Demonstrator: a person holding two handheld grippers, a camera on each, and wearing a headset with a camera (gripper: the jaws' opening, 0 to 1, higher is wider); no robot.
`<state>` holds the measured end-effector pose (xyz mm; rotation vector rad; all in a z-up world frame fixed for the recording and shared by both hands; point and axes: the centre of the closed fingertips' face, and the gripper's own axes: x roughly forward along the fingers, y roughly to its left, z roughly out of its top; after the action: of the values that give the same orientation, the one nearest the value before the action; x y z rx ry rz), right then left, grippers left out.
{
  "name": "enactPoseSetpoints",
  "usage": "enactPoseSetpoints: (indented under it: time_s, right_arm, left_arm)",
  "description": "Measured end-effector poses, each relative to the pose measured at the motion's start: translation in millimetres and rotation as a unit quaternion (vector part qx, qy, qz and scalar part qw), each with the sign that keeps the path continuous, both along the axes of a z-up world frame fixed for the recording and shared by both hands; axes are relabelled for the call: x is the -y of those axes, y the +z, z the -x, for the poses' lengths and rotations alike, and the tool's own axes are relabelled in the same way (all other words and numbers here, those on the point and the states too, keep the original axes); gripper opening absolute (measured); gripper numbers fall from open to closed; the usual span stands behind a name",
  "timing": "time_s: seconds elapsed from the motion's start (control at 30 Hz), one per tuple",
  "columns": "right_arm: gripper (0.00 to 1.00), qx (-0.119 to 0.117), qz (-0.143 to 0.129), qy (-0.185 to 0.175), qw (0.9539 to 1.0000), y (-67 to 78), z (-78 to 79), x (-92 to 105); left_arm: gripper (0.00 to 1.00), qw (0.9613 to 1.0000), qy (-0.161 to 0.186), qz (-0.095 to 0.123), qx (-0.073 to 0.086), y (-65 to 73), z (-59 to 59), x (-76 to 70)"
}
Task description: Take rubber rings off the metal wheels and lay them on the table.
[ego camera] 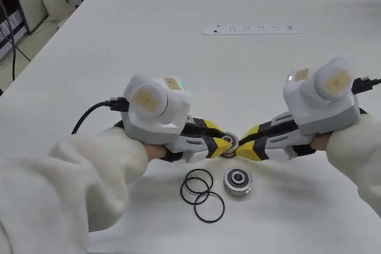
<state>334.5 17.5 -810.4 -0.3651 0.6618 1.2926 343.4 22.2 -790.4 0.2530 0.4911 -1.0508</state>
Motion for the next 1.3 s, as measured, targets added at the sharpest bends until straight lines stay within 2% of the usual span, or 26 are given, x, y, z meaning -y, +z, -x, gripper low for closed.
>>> enactPoseSetpoints:
  time_s: [0.17,0.23,0.27,0.3,0.4,0.57,1.03,1.3]
  right_arm:
    - [0.07,-0.009,0.000,-0.008,0.9999,-0.3,-1.4,-0.3]
    - [0.07,-0.035,0.001,-0.030,0.9989,-1.7,-1.3,0.1]
    - [0.06,-0.065,0.001,-0.045,0.9969,-3.1,1.1,-0.4]
    - [0.06,-0.064,-0.005,-0.051,0.9966,-2.0,-1.4,-2.0]
    - [0.06,-0.040,0.002,-0.032,0.9987,-1.8,0.5,-4.5]
    - [0.07,-0.032,0.013,-0.026,0.9991,-1.8,1.3,-5.7]
    - [0.00,-0.049,0.007,-0.041,0.9979,-0.9,0.8,-3.1]
    - [0.00,-0.069,0.003,-0.062,0.9957,-0.4,-0.7,-0.7]
  left_arm:
    - [0.14,1.0000,0.003,0.003,-0.001,-0.5,-0.2,-0.2]
    - [0.14,1.0000,0.005,0.004,-0.002,-0.5,-0.2,-0.5]
    - [0.14,0.9999,0.008,0.005,-0.004,-0.5,-0.3,-0.6]
    - [0.14,0.9999,0.012,0.007,-0.006,-0.5,-1.0,-1.4]
    - [0.14,0.9999,0.014,0.008,-0.005,-0.7,-1.1,-2.2]
    - [0.14,0.9998,0.016,0.008,-0.004,-0.6,-0.6,-2.1]
    - [0.14,0.9996,0.023,0.014,-0.010,-0.2,0.1,-2.8]
    - [0.14,0.9998,0.016,0.012,-0.005,-0.3,1.9,-1.9]
